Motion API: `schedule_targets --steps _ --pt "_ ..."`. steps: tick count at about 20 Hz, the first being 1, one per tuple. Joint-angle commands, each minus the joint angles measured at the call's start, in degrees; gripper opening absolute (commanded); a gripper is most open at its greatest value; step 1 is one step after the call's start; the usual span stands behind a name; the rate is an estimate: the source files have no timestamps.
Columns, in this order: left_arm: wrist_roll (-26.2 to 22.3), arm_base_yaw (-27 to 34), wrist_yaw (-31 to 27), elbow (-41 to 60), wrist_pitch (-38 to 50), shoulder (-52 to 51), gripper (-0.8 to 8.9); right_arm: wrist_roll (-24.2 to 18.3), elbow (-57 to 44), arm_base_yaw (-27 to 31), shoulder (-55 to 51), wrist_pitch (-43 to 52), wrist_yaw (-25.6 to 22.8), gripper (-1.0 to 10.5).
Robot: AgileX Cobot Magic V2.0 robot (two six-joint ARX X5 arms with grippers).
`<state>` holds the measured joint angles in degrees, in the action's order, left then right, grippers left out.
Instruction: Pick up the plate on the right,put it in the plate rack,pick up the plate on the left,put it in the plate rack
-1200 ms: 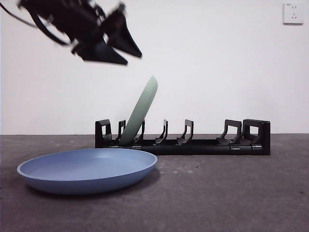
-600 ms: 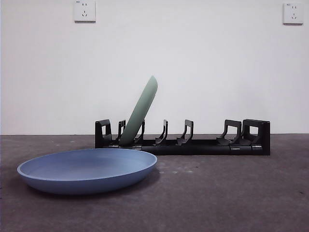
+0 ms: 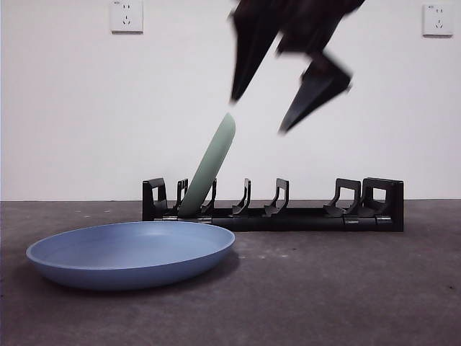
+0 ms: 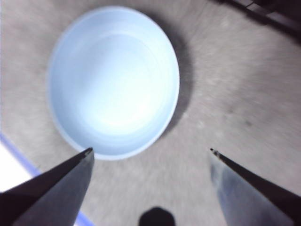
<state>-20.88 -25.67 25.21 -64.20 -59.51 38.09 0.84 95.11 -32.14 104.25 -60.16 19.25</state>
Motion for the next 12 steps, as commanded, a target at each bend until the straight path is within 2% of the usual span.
schedule_targets --steps 1,5,12 --pt "-3.15 -0.15 0.09 -0.09 -0.74 0.24 4.20 1.18 -0.70 -1.42 5.01 1.57 -1.99 4.1" --pt "-3.65 -0.15 0.07 -0.09 -0.90 0.85 4.20 2.25 -0.70 -2.71 11.43 4.55 -2.99 4.1" --pt "-3.80 -0.15 0.09 -0.09 -0.92 1.70 4.19 3.17 -0.70 -3.56 15.85 7.93 -3.23 4.1"
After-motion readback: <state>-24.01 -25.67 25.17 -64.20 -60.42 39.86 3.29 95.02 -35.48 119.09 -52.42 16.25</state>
